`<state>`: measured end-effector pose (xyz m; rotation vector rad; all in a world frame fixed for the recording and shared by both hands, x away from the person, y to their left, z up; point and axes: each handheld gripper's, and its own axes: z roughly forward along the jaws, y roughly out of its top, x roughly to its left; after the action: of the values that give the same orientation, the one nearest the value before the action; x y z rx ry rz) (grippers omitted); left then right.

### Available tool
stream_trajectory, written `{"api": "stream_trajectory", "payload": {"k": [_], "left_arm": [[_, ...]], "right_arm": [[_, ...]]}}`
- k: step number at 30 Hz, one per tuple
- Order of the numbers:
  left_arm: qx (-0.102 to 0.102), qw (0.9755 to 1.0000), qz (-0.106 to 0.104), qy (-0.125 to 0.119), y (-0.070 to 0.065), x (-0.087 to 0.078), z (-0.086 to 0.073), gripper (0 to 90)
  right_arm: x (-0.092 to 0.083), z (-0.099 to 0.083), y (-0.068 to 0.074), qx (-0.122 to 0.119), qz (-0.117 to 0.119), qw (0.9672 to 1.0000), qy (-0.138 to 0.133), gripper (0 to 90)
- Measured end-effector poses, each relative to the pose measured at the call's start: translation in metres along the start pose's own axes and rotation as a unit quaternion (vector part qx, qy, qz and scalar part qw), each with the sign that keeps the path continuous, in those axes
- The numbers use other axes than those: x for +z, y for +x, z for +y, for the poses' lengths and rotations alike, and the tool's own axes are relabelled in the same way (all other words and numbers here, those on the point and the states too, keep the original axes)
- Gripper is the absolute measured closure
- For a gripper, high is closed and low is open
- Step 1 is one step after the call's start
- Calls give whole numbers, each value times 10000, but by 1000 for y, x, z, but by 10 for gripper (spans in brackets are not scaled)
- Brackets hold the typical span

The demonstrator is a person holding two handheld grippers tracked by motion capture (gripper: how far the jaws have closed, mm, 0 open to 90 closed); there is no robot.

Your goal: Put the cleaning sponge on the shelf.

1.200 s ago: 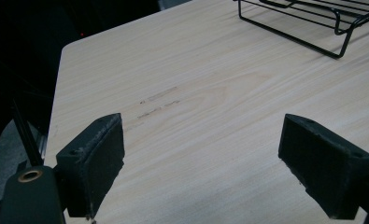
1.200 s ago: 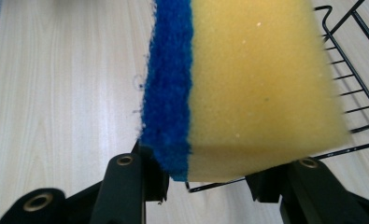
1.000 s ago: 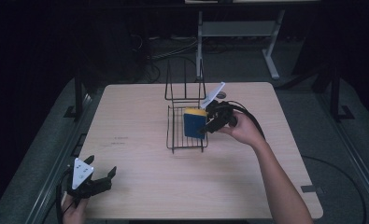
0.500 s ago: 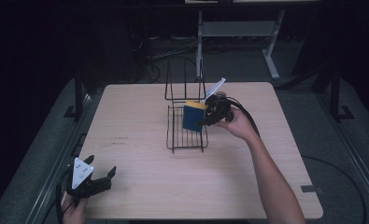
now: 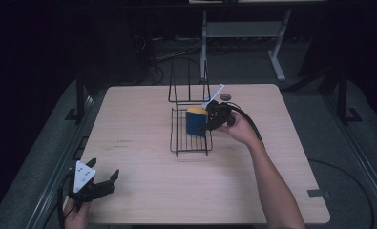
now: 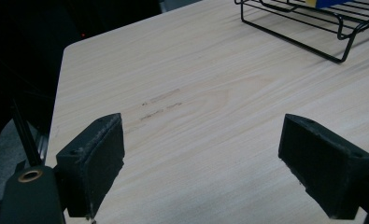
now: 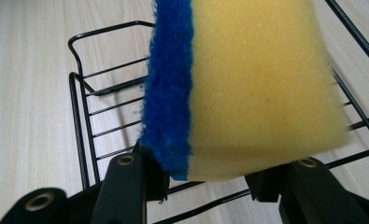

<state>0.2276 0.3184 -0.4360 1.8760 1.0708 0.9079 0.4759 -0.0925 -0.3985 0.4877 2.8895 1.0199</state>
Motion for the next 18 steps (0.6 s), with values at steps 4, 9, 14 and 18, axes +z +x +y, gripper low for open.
{"api": "stream_trajectory", "payload": {"k": [4, 9, 14, 18], "left_arm": [[-30, 10000, -19, 8, 0, 0, -1, 139], [-18, 10000, -18, 11, 0, 0, -1, 139], [-4, 10000, 6, -21, 0, -2, -1, 139], [-10, 10000, -2, 1, 0, -1, -1, 139]], "right_arm": [[1, -1, 0, 93, 65, 9999, 57, 512], [0, -1, 1, 129, 56, 9999, 77, 452], [0, -2, 1, 146, 60, 9998, 135, 450], [0, -2, 2, 155, 70, 9998, 117, 434]]}}
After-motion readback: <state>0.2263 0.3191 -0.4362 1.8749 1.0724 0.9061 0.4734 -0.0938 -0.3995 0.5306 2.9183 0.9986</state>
